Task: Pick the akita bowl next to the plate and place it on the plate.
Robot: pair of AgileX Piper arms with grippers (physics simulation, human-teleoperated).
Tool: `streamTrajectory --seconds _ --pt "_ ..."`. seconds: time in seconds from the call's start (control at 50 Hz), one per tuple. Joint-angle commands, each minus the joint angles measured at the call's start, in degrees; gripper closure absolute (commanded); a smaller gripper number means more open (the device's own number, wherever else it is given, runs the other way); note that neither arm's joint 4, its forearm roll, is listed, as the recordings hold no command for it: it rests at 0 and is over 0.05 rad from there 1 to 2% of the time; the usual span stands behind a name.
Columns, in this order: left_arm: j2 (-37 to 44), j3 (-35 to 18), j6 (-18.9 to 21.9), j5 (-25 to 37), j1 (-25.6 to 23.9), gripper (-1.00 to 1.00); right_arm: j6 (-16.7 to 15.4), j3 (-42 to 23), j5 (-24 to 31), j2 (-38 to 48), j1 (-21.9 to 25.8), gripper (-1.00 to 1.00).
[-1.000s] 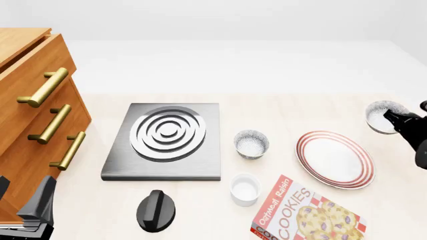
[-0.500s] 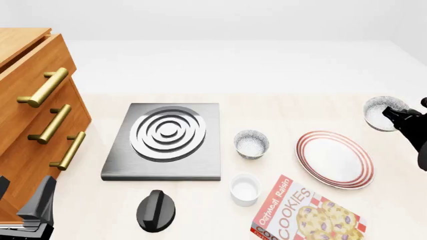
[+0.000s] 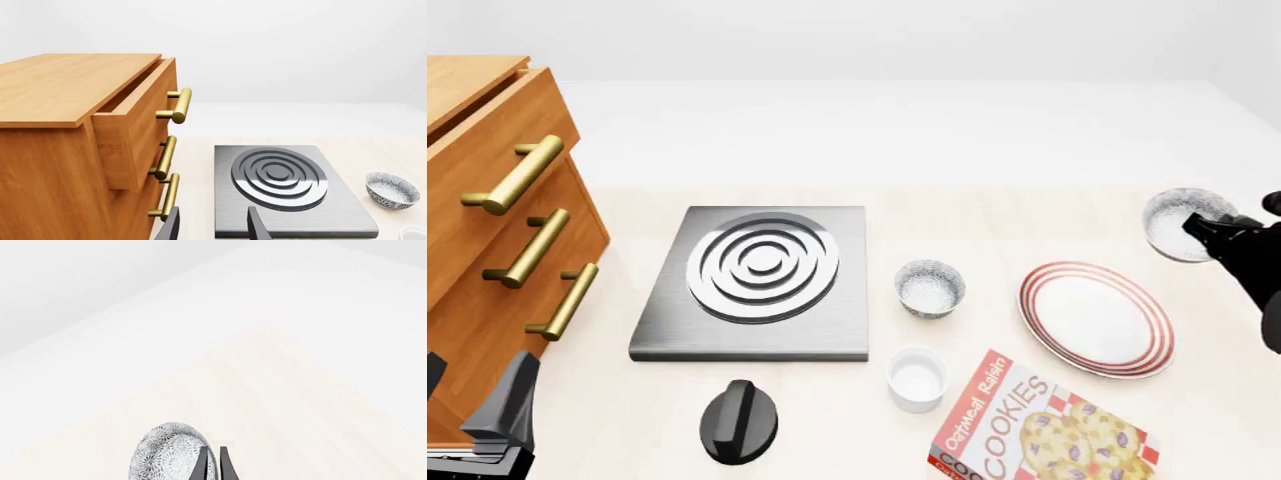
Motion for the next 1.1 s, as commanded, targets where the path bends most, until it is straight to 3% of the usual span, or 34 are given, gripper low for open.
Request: streamTrajectory --seconds 0.02,1.1 --pt "0.0 0.0 0.0 0.0 0.0 -1.0 0.4 1.3 -0.1 -1.8 1.3 1.0" --pt "0.0 0.0 0.0 0.0 0.0 -1.0 1.8 8.9 -1.6 -7.8 6.4 1.0"
